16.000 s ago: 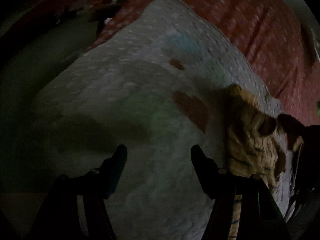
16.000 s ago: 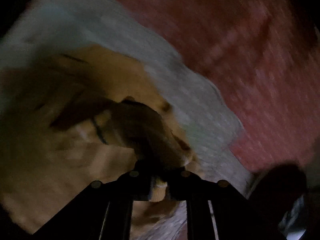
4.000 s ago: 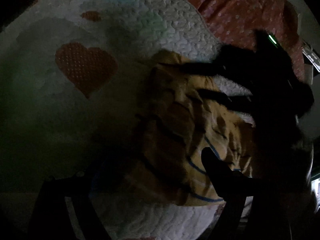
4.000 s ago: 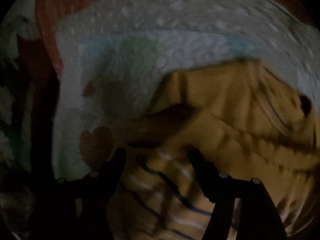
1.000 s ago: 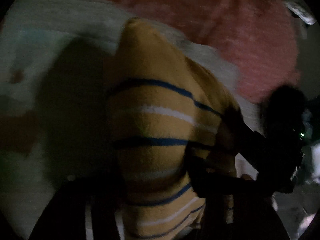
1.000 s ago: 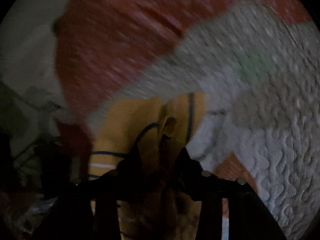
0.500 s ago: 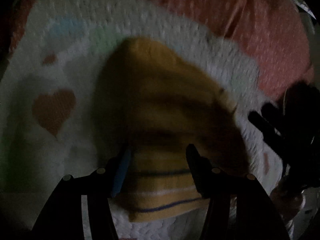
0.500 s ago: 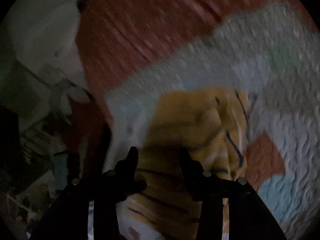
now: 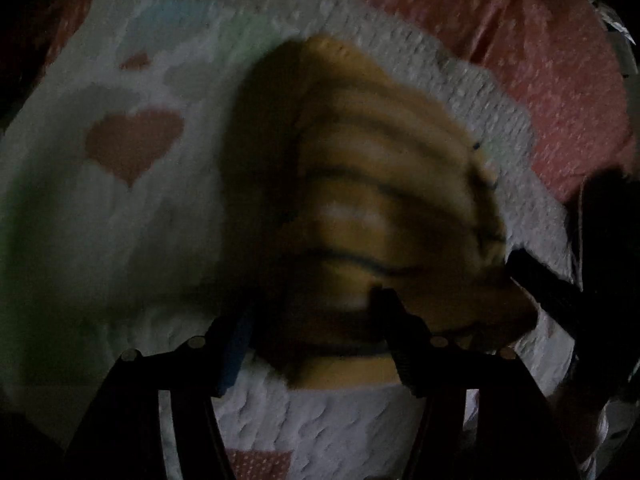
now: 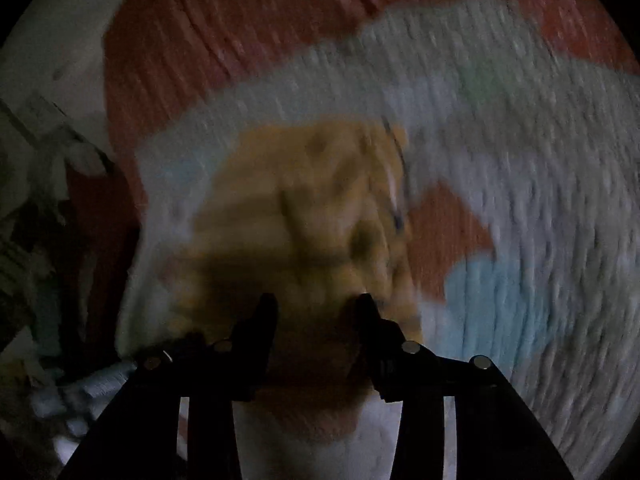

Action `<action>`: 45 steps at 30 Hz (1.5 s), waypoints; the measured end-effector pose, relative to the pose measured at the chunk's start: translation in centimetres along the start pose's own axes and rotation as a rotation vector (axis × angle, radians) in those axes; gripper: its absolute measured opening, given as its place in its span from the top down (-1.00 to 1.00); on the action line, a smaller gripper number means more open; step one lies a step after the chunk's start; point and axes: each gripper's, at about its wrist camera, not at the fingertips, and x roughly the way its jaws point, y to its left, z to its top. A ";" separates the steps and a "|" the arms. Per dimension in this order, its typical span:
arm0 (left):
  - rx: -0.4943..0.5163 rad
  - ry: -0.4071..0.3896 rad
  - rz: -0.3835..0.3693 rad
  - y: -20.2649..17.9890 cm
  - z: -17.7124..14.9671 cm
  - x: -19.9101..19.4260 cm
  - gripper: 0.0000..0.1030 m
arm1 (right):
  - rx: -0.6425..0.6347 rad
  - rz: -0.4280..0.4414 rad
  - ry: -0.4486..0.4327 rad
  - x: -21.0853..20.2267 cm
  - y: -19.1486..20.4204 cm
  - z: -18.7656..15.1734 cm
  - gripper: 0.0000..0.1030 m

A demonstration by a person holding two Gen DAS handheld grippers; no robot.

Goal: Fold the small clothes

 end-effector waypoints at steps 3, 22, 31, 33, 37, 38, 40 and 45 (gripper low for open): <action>0.047 -0.019 0.033 -0.5 -1.1 -0.9 -0.19 | -0.008 -0.075 0.022 0.4 -0.5 -2.0 0.12; 0.131 -0.199 0.168 0.9 -7.7 -8.9 -0.19 | -0.071 -0.049 -0.166 -8.4 3.7 -2.1 0.09; 0.186 -0.247 0.223 1.9 -8.5 -7.0 -0.19 | -0.007 -0.047 -0.047 2.6 5.5 8.5 0.04; 0.174 -0.235 0.195 2.2 -8.1 -6.6 -0.19 | 0.055 -0.077 0.015 6.7 4.0 9.3 0.03; 0.175 -0.257 0.176 2.3 -7.5 -6.7 -0.19 | -0.009 -0.132 -0.026 6.9 5.5 10.0 -0.07; 0.174 -0.268 0.173 2.3 -7.4 -6.9 -0.19 | -0.032 -0.136 -0.032 6.4 5.9 10.0 -0.07; 0.164 -0.281 0.171 2.4 -7.2 -7.2 -0.19 | -0.109 -0.162 -0.085 3.9 7.4 9.3 -0.08; 0.150 -0.352 0.223 2.8 -7.5 -8.5 -0.25 | -0.261 -0.254 -0.279 -4.2 9.2 4.5 -0.22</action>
